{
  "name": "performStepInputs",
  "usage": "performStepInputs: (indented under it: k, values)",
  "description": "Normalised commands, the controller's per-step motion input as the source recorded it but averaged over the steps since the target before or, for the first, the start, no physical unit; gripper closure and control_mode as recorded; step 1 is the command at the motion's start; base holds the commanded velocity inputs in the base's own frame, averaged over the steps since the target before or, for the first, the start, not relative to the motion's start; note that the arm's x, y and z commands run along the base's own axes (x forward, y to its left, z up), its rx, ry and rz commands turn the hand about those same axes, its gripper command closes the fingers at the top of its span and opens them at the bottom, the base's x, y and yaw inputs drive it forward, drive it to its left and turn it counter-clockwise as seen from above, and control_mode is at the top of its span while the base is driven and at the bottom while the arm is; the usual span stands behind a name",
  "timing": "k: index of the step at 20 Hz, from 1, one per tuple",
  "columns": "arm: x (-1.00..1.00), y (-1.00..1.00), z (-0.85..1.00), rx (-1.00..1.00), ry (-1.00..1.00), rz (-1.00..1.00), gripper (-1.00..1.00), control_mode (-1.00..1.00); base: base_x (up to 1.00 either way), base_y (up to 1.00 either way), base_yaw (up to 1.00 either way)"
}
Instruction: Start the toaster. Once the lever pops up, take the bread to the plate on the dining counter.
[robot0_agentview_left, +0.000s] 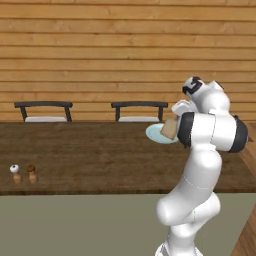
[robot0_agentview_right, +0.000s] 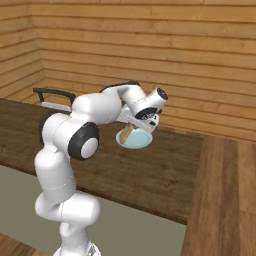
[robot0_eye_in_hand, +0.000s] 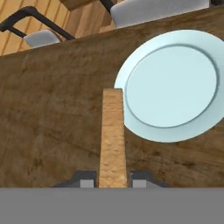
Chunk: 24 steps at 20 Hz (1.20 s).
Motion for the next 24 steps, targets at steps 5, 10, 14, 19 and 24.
performStepInputs:
  k: [5, 10, 14, 19, 24]
  values:
    - [0.17, 0.0, -0.12, -0.12, -0.09, -0.01, 1.0, -1.0, 0.0, 0.0, 0.0]
    - [0.33, 0.04, -0.15, -0.07, -0.09, -0.01, 1.0, -1.0, 0.0, 0.0, 0.0]
    - [0.41, 0.04, -0.22, 0.0, -0.04, 0.0, 1.0, -1.0, 0.0, 0.0, 0.0]
    - [0.44, 0.0, -0.16, 0.0, 0.0, 0.0, 1.0, -1.0, 0.0, 0.0, 0.0]
    - [0.3, 0.0, -0.02, 0.0, 0.0, 0.0, 1.0, -1.0, 0.0, 0.0, 0.0]
